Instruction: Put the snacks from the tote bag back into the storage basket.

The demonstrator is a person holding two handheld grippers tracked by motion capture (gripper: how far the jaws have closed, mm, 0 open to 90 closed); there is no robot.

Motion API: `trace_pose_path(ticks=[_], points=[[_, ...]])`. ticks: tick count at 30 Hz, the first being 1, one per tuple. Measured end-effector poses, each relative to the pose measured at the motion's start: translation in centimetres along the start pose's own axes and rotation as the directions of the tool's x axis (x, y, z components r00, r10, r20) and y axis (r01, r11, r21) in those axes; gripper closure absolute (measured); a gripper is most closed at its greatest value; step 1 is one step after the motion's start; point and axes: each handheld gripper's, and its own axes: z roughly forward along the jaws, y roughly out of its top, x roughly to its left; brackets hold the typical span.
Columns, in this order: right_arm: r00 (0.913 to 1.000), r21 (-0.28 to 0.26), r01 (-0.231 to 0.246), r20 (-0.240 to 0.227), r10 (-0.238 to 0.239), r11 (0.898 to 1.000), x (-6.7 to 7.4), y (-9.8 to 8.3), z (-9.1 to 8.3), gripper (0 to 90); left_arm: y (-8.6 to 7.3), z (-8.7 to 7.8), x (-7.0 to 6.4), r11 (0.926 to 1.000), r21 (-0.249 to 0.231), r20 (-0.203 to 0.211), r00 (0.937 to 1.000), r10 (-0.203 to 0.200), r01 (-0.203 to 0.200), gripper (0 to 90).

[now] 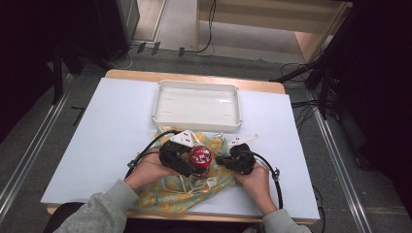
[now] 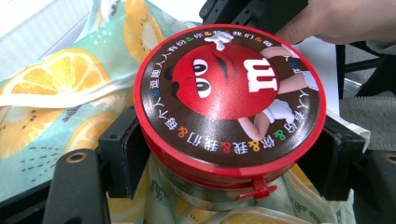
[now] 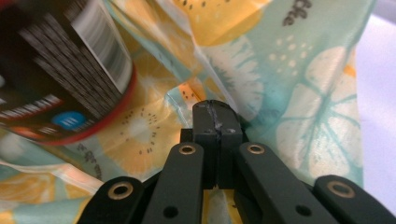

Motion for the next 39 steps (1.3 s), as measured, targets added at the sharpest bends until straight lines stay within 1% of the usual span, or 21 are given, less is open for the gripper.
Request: trace_pose_path(ticks=[2, 4, 5, 7, 9, 12, 13, 14, 15, 16, 17, 19, 26, 27, 28, 30, 32, 34, 37, 38, 39], points=[[1.0, 0.001, -0.008, 0.0, 0.008, 1.0, 0.0, 0.0, 0.0, 90.0, 0.1, -0.3, 0.0, 1.0, 0.001, 0.002, 1.0, -0.002, 0.002, 26.0], [1.0, -0.003, -0.004, 0.002, 0.004, 1.0, 0.0, -0.1, 0.0, 90.0, 0.1, -0.3, 0.0, 1.0, -0.001, 0.004, 1.0, -0.001, 0.001, 26.0], [0.9999, -0.005, -0.013, 0.0, 0.013, 1.0, 0.0, -0.1, 0.0, 90.0, 0.3, -0.7, 0.0, 0.9999, -0.009, 0.0, 1.0, -0.005, 0.005, 26.0], [0.9999, -0.007, -0.009, 0.005, 0.009, 1.0, 0.0, -0.2, 0.0, 90.0, 0.4, -1.0, 0.1, 0.9998, -0.016, 0.004, 0.9999, -0.01, 0.01, 26.0], [0.9999, -0.008, -0.008, 0.008, 0.008, 1.0, 0.1, -0.2, 0.1, 90.0, 0.5, -1.3, 0.0, 0.9998, -0.013, 0.005, 0.9999, -0.014, 0.014, 26.0], [0.9999, -0.008, -0.009, 0.005, 0.009, 1.0, 0.1, -0.2, 0.1, 90.0, 0.6, -1.7, 0.1, 0.9998, -0.017, 0.007, 0.9999, -0.009, 0.009, 26.0], [0.9999, -0.008, -0.003, 0.011, 0.004, 1.0, 0.1, -0.2, 0.1, 90.0, 0.6, -2.2, 0.1, 0.9995, -0.03, 0.002, 1.0, -0.008, 0.008, 26.0], [0.9999, -0.008, -0.003, 0.011, 0.004, 1.0, 0.1, -0.2, 0.1, 90.0, 0.6, -2.2, 0.1, 0.9995, -0.03, 0.002, 1.0, -0.008, 0.008, 26.0], [0.9999, -0.009, -0.009, 0.01, 0.009, 1.0, 0.1, -0.2, 0.1, 90.0, 0.6, -3.1, 0.2, 0.9988, -0.046, -0.01, 0.9998, -0.015, 0.014, 26.0], [0.9999, -0.009, -0.009, 0.01, 0.009, 1.0, 0.1, -0.2, 0.1, 90.0, 0.6, -3.1, 0.2, 0.9988, -0.046, -0.01, 0.9998, -0.015, 0.014, 26.0], [0.9999, -0.007, -0.011, 0.009, 0.011, 1.0, 0.1, -0.2, 0.1, 90.0, 0.5, -4.2, 0.6, 0.9968, -0.074, -0.024, 0.9992, -0.032, 0.031, 26.0], [0.9999, -0.006, -0.011, 0.01, 0.011, 1.0, 0.1, -0.2, 0.1, 90.0, 0.4, -4.8, 0.9, 0.9957, -0.084, -0.029, 0.9986, -0.043, 0.041, 26.1], [0.9999, -0.007, -0.016, -0.002, 0.016, 1.0, -0.1, -0.2, 0.1, 90.0, 0.8, -5.6, 1.3, 0.9965, -0.068, -0.041, 0.9978, -0.052, 0.049, 26.1], [0.9999, -0.008, -0.012, -0.002, 0.012, 1.0, -0.1, -0.2, 0.1, 90.0, 1.1, -6.0, 1.4, 0.9952, -0.072, -0.038, 0.9969, -0.068, 0.066, 26.0], [1.0, -0.01, -0.008, -0.001, 0.008, 1.0, -0.1, -0.2, 0.1, 90.0, 1.3, -6.2, 1.5, 0.9948, -0.074, -0.038, 0.9966, -0.073, 0.07, 26.0], [0.9999, -0.01, -0.012, -0.002, 0.012, 1.0, -0.1, -0.2, 0.1, 90.0, 1.6, -6.6, 1.4, 0.9954, -0.073, -0.047, 0.9967, -0.066, 0.062, 26.0], [1.0, -0.012, -0.007, -0.002, 0.007, 1.0, -0.1, -0.2, 0.1, 90.0, 2.1, -7.1, 1.5, 0.9957, -0.067, -0.058, 0.996, -0.069, 0.065, 26.0], [1.0, -0.011, -0.006, -0.002, 0.006, 1.0, -0.1, -0.2, 0.1, 90.0, 2.3, -7.3, 1.5, 0.9957, -0.066, -0.057, 0.996, -0.069, 0.065, 26.0], [0.9999, -0.012, -0.015, -0.006, 0.015, 1.0, -0.1, -0.2, 0.1, 90.0, 3.3, -8.3, 1.6, 0.9964, -0.055, -0.069, 0.9953, -0.068, 0.064, 26.0], [0.9999, -0.012, -0.015, -0.006, 0.015, 1.0, -0.1, -0.2, 0.1, 90.0, 3.3, -8.3, 1.6, 0.9964, -0.055, -0.069, 0.9953, -0.068, 0.064, 26.1], [0.9998, -0.013, -0.02, -0.01, 0.02, 1.0, -0.2, -0.2, 0.1, 90.0, 3.6, -8.7, 1.6, 0.9963, -0.052, -0.076, 0.9945, -0.072, 0.068, 26.0]])
